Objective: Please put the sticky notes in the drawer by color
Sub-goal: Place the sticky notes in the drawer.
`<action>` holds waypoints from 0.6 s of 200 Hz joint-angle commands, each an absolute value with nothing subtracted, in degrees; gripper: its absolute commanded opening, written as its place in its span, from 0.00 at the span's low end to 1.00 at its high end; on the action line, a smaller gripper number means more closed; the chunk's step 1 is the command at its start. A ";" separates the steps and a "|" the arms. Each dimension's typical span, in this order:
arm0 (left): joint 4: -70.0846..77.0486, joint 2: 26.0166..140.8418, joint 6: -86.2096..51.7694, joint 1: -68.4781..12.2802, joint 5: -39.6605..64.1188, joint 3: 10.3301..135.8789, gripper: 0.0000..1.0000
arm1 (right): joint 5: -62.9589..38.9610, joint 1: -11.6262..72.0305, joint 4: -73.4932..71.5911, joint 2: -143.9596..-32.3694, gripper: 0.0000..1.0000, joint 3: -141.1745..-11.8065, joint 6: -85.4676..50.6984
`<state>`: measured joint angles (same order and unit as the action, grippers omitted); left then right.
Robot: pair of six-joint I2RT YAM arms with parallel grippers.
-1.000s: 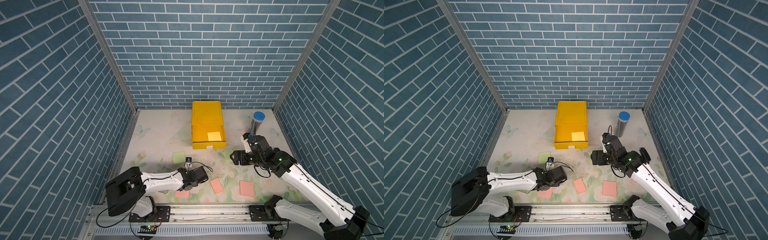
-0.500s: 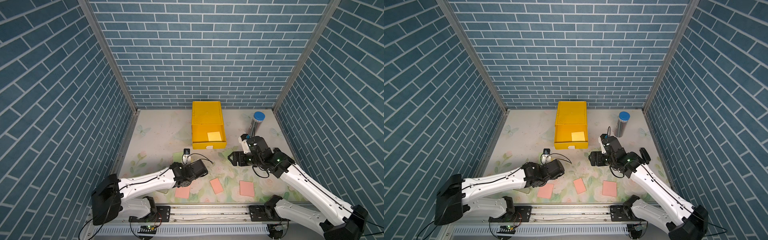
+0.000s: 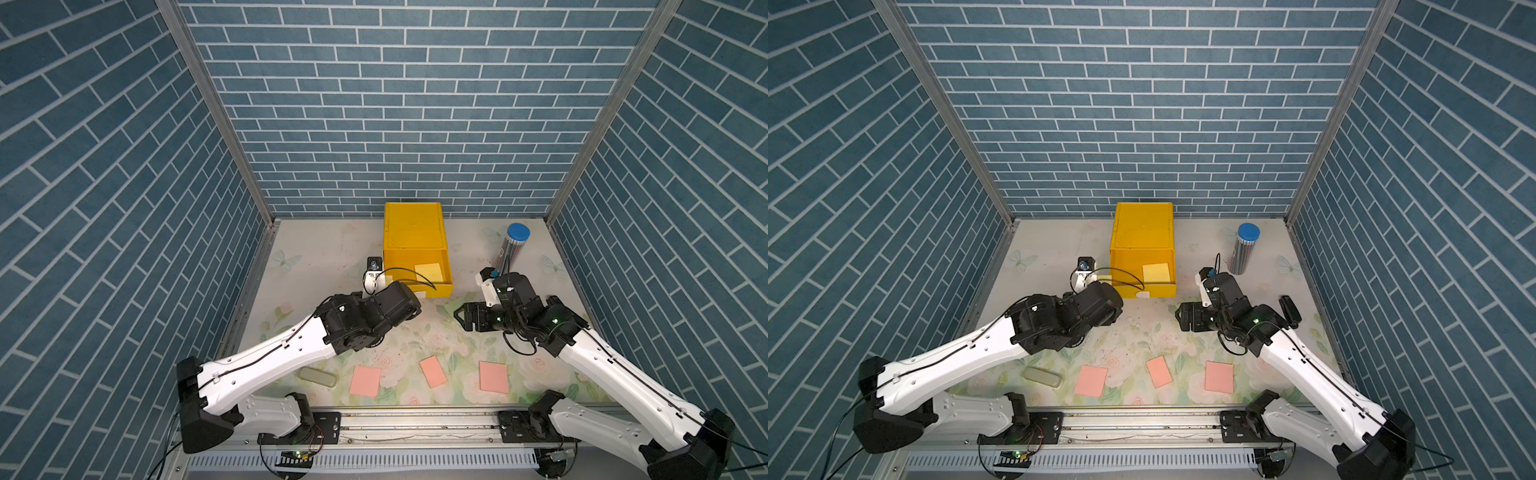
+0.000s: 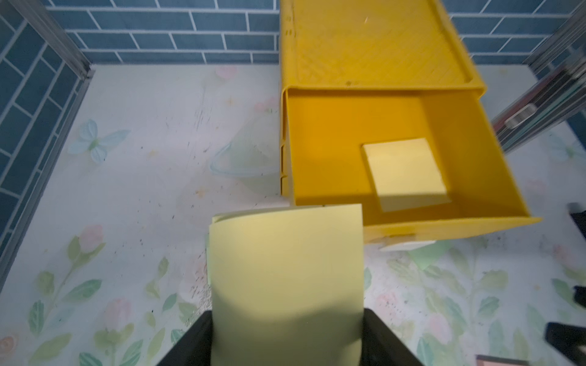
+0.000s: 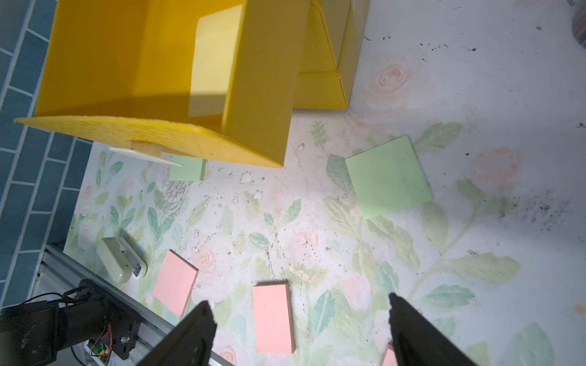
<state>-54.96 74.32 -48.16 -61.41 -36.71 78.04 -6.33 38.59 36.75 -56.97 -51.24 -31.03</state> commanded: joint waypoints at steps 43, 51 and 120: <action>-48.17 88.51 -30.74 -54.27 -32.57 92.23 0.72 | -7.24 38.50 34.90 -54.78 0.87 -48.98 -31.00; -48.41 91.21 -29.58 -53.20 -31.75 94.63 0.72 | -7.29 38.51 34.61 -54.52 0.87 -48.62 -31.24; -48.49 102.91 -26.90 -50.98 -26.27 101.69 0.71 | -7.13 38.50 33.63 -52.60 0.87 -46.47 -32.20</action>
<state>-48.97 102.30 -28.75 -51.35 -28.12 100.95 -7.16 38.59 35.00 -53.43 -47.00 -31.27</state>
